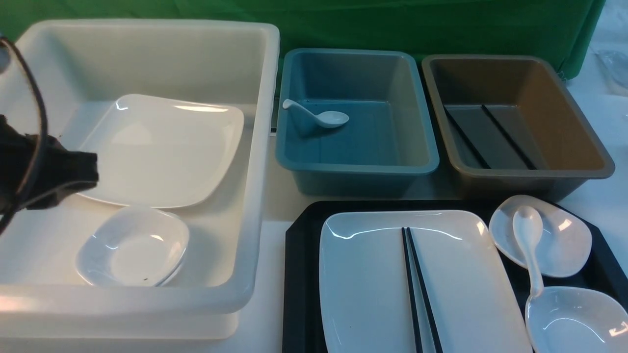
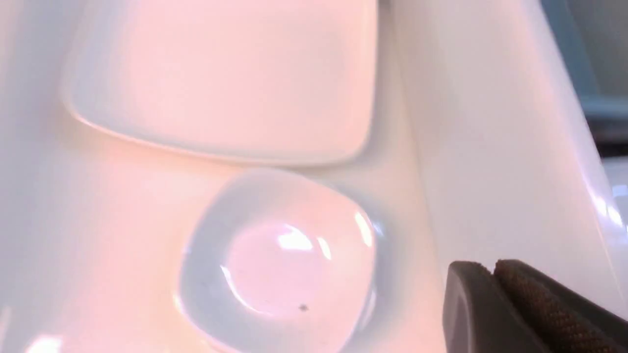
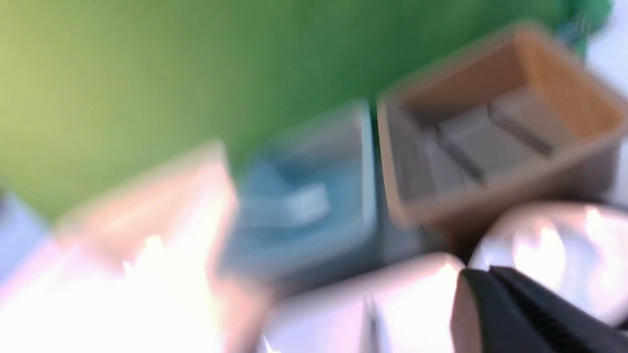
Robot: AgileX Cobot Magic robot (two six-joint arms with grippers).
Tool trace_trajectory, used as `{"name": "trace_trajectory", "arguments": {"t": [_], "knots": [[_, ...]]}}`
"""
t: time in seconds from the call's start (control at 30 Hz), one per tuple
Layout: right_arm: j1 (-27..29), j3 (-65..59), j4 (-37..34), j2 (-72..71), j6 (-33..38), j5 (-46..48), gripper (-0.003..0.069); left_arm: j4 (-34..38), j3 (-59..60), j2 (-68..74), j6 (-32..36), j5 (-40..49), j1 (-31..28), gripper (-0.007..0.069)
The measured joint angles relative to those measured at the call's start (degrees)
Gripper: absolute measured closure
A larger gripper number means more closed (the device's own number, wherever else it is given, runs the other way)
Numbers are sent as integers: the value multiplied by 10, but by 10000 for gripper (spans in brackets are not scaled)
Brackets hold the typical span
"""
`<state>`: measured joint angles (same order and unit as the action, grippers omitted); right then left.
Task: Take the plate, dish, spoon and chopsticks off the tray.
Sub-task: Use the right arm to grab a soup spoon from the plate
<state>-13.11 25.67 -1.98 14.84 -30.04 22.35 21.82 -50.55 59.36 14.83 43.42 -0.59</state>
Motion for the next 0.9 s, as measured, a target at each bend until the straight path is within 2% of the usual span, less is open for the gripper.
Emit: {"name": "trace_trajectory", "arguments": {"t": [0.1,0.2,0.33,0.47,0.53,0.57,0.6,0.73,0.83,0.9], "knots": [[-58,100,6,130,54,136,620,15,0,16,36,1,0,589],[-94,180,20,255,88,230,594,5,0,20,48,3,0,589],[-98,244,41,395,141,240,588,3,0,21,49,17,0,589],[-30,309,15,506,198,258,638,3,0,21,49,36,0,589],[20,341,-18,556,236,279,641,3,0,21,49,39,0,589],[20,344,-22,556,239,281,641,3,0,21,49,39,0,589],[70,366,-49,606,262,298,641,3,0,21,49,40,0,589],[115,391,-82,668,265,318,616,3,0,21,49,43,0,589],[129,397,-94,749,266,305,466,5,0,21,49,46,0,589],[129,397,-98,791,266,281,330,5,0,21,49,47,0,589]]}}
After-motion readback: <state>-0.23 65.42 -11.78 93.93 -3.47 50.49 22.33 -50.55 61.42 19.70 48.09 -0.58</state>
